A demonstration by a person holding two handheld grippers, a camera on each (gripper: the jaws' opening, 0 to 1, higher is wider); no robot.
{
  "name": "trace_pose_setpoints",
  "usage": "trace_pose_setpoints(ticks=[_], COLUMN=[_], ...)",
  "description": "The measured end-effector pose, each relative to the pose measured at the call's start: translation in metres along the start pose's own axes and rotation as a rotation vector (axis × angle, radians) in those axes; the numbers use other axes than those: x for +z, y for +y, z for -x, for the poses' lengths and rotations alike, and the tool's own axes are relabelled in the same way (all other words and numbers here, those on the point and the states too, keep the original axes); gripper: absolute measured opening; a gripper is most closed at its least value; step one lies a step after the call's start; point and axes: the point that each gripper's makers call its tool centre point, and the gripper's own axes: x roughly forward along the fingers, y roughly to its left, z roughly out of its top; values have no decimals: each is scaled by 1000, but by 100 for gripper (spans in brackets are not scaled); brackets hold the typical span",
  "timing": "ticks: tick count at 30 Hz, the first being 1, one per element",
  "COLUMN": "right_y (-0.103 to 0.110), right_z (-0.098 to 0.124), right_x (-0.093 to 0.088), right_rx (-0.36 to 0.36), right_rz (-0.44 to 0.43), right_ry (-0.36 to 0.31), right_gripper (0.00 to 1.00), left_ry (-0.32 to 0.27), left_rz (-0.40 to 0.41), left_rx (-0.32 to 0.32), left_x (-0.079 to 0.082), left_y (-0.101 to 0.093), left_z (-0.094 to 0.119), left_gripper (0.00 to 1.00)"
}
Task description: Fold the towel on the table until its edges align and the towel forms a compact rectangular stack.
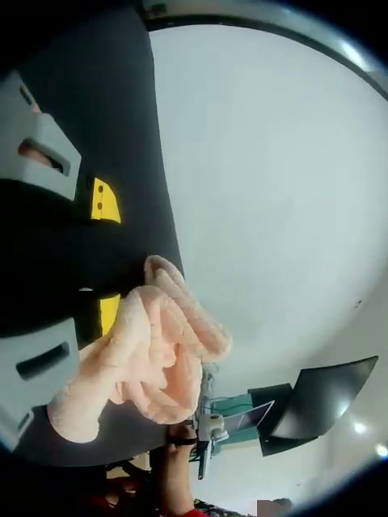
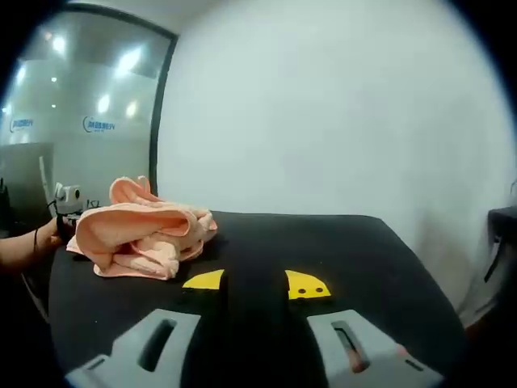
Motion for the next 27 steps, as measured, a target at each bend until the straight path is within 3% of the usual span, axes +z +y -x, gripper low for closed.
trace_pose_setpoints(ticks=[27], right_y=[-8], right_z=[-9], right_x=[-3], right_rx=[2], right_rz=[4], right_ry=[2], right_gripper=[24], left_ry=[7], left_rz=[-5], left_rx=[5], left_x=[0], left_y=[-1], left_z=[0], left_gripper=[34])
